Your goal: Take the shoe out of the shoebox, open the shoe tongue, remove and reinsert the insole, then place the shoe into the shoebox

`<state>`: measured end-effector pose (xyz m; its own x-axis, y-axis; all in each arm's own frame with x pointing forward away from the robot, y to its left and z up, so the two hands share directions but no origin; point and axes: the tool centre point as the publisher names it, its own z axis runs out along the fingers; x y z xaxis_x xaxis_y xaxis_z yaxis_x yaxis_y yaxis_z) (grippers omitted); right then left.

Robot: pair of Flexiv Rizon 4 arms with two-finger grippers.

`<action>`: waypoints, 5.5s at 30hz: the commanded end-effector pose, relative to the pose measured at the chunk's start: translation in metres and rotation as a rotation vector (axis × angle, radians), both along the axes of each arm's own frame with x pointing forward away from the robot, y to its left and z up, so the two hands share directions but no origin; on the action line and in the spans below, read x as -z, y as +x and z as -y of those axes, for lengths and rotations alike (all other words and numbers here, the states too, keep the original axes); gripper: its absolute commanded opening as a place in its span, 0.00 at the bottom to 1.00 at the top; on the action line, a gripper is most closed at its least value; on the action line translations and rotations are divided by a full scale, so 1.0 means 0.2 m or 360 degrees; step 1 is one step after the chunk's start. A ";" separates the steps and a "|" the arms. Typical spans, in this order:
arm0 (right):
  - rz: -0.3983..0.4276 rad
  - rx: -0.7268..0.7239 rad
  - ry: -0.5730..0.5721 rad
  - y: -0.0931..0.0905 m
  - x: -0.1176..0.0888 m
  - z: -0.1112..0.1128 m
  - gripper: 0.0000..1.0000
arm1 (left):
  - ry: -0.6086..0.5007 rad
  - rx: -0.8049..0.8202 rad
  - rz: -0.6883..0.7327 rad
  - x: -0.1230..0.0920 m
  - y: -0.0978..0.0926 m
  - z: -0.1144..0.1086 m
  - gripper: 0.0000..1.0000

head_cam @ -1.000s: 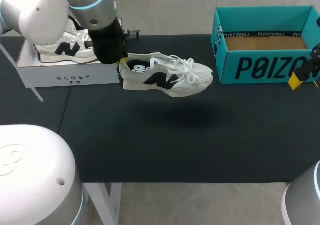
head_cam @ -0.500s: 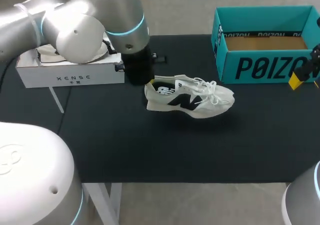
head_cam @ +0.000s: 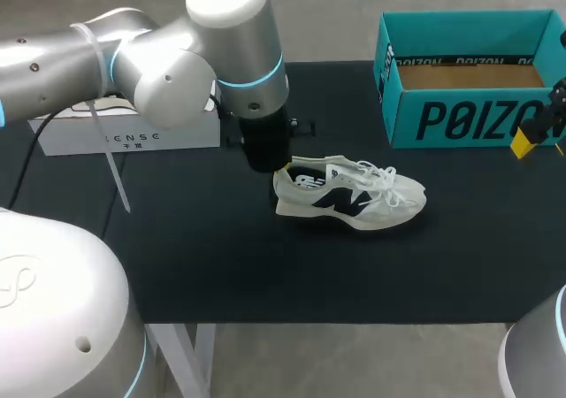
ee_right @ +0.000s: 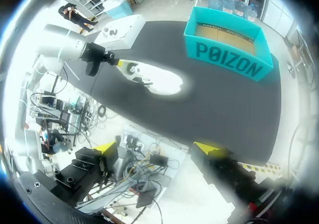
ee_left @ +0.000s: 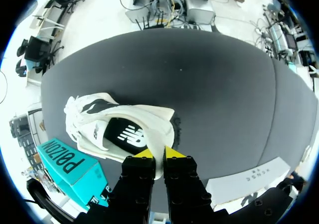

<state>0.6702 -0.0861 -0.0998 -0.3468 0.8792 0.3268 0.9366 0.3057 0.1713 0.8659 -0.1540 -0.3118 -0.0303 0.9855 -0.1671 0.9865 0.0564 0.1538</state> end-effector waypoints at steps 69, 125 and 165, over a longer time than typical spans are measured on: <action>-0.0008 -0.0001 -0.0002 0.01 0.00 0.00 1.00 | -0.0394 -0.0697 -0.0236 -0.12 -0.15 -0.40 1.00; -0.0008 -0.0001 -0.0002 0.01 0.00 0.00 1.00 | -0.1404 -0.1151 -0.1514 0.11 -0.31 -0.43 1.00; -0.0008 -0.0001 -0.0002 0.01 0.00 0.00 1.00 | -0.1448 -0.1428 -0.1949 0.60 -0.02 -0.14 1.00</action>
